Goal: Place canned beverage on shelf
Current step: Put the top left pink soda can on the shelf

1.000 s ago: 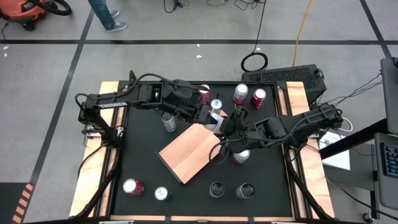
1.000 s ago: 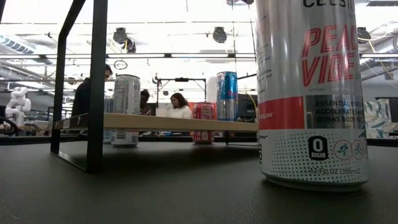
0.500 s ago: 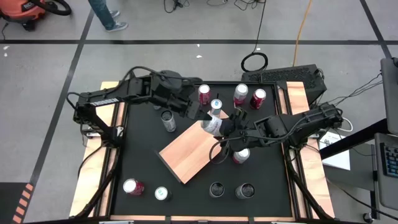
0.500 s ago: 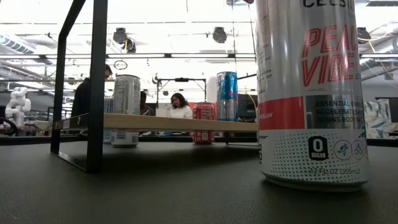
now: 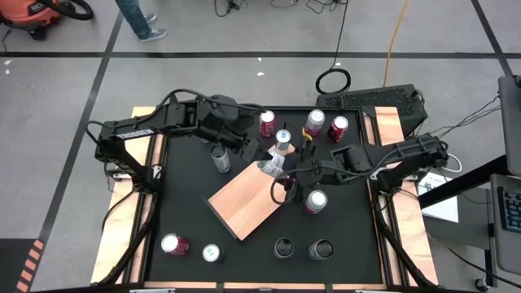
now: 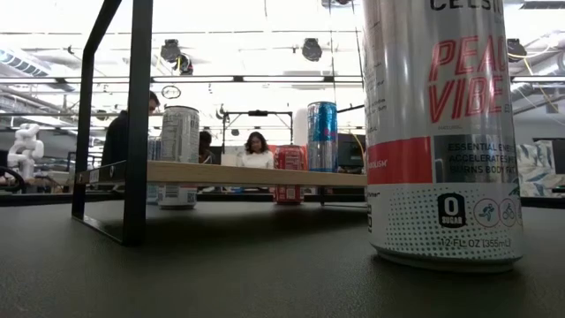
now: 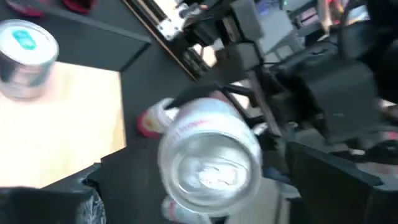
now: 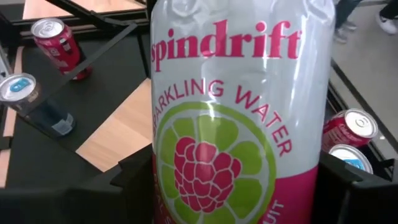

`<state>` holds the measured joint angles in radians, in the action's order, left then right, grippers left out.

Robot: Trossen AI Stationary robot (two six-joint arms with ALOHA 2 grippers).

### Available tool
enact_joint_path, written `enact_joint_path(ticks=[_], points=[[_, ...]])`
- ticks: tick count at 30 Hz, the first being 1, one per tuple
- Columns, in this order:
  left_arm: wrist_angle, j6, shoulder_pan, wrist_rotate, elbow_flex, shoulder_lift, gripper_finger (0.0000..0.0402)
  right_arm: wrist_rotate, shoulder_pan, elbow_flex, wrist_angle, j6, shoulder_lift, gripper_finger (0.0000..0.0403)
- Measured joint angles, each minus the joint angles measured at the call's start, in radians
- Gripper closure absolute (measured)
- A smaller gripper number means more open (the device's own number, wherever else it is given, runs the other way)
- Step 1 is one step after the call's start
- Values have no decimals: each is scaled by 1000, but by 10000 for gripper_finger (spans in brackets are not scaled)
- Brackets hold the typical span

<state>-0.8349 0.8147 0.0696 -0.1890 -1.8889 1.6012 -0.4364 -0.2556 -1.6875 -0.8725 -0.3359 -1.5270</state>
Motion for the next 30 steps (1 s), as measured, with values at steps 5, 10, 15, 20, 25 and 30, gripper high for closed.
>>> enact_joint_path(ticks=[5,10,15,20,25,30], points=[[-24,-35,1,33,0,-11,35,48,21,0,17,8,0,134],[-40,28,11,5,0,-10,35,50,42,0,17,8,0,133],[-48,41,8,-13,0,-6,35,125,76,0,41,13,0,133],[-85,34,10,-1,0,-4,35,136,94,0,61,23,0,133],[-89,9,10,-13,0,-4,35,158,111,0,83,34,1,133],[-88,9,10,-33,0,-4,36,159,124,-1,98,46,1,133]])
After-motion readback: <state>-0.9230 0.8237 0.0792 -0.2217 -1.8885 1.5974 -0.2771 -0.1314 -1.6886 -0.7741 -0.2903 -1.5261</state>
